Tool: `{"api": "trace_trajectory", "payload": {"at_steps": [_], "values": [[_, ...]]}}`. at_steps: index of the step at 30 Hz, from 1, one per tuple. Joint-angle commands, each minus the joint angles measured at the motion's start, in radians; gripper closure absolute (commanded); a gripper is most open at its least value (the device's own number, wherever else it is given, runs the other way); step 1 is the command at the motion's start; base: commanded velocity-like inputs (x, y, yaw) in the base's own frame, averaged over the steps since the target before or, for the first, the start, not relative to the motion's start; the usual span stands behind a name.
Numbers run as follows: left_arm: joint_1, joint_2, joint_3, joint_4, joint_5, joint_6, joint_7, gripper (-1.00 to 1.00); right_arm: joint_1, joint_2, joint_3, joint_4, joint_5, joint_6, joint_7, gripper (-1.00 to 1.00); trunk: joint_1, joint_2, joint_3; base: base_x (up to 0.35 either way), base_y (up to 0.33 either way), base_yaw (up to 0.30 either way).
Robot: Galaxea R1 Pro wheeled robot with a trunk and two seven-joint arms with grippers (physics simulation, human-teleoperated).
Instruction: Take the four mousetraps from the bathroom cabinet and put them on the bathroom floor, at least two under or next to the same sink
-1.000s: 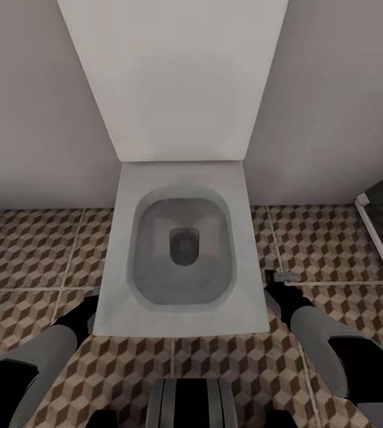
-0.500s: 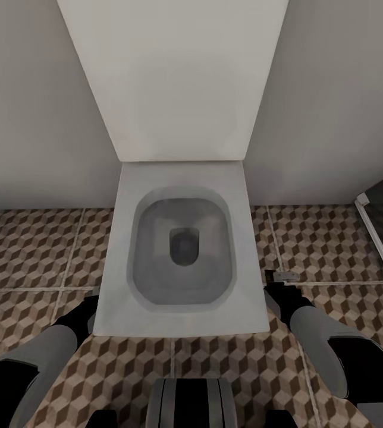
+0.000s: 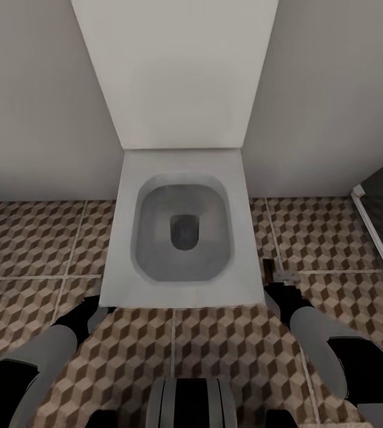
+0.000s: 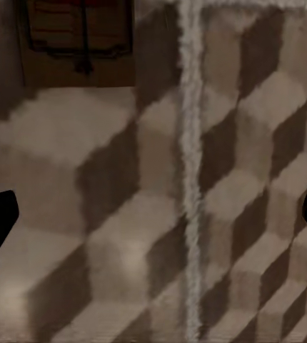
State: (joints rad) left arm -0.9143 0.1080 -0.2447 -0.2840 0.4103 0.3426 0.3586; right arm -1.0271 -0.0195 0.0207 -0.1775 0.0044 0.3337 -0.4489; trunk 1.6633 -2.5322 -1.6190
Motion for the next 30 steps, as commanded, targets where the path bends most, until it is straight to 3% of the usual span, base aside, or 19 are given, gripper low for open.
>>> {"api": "trace_trajectory", "payload": {"at_steps": [1, 30], "values": [[0.0, 0.001, -0.008, -0.002, 0.009, 0.005, 0.006, -1.0, 0.0, 0.0, 0.002, -0.002, 0.0, 0.008, -0.002, -1.0, -0.001, 0.0, -0.001, -0.301, 0.0, 0.0], [0.0, 0.001, -0.008, -0.002, 0.008, 0.004, 0.006, -1.0, 0.002, 0.001, 0.002, -0.002, 0.002, 0.007, -0.002, -1.0, -0.001, 0.0, -0.001, -0.313, 0.0, 0.0]]}}
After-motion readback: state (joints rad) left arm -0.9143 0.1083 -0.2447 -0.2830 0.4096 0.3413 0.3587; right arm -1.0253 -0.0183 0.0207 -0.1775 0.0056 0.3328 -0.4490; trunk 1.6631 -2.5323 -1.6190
